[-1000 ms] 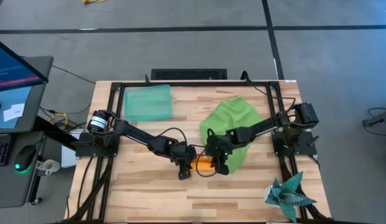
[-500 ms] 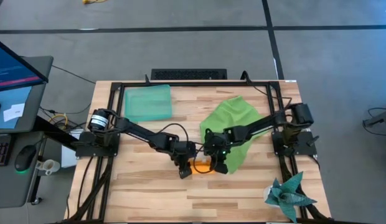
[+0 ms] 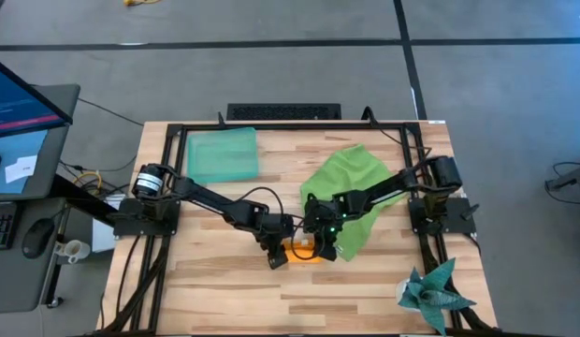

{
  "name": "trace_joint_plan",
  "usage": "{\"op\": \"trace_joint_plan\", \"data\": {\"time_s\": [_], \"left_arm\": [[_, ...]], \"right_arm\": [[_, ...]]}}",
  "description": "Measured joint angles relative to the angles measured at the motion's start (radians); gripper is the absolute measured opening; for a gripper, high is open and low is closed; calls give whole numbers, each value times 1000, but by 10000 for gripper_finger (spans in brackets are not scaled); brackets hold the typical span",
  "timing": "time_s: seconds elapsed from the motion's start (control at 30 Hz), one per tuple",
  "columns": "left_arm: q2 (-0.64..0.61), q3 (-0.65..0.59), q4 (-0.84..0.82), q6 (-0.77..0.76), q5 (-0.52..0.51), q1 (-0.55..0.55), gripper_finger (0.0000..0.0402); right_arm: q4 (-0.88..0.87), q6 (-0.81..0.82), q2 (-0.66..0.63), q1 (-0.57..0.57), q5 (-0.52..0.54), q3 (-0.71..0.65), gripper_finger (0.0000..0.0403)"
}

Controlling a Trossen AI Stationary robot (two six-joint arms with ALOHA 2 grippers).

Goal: Roll microfiber towels into tight, uniform cylinder then place into a basket
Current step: Roll the yellow microfiber cloth

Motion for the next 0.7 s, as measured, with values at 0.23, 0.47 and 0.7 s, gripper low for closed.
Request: {"op": "trace_joint_plan", "data": {"time_s": [0.23, 0.47, 0.7], "left_arm": [[0, -1, 1, 61, -2, 5, 142], [-1, 0, -42, 135, 80, 38, 179], [-12, -1, -81, 144, 73, 33, 177]], "right_arm": [[0, 0, 0, 0, 3, 0, 17], [-1, -5, 1, -1, -3, -1, 17], [-2, -9, 1, -1, -3, -2, 14]]}}
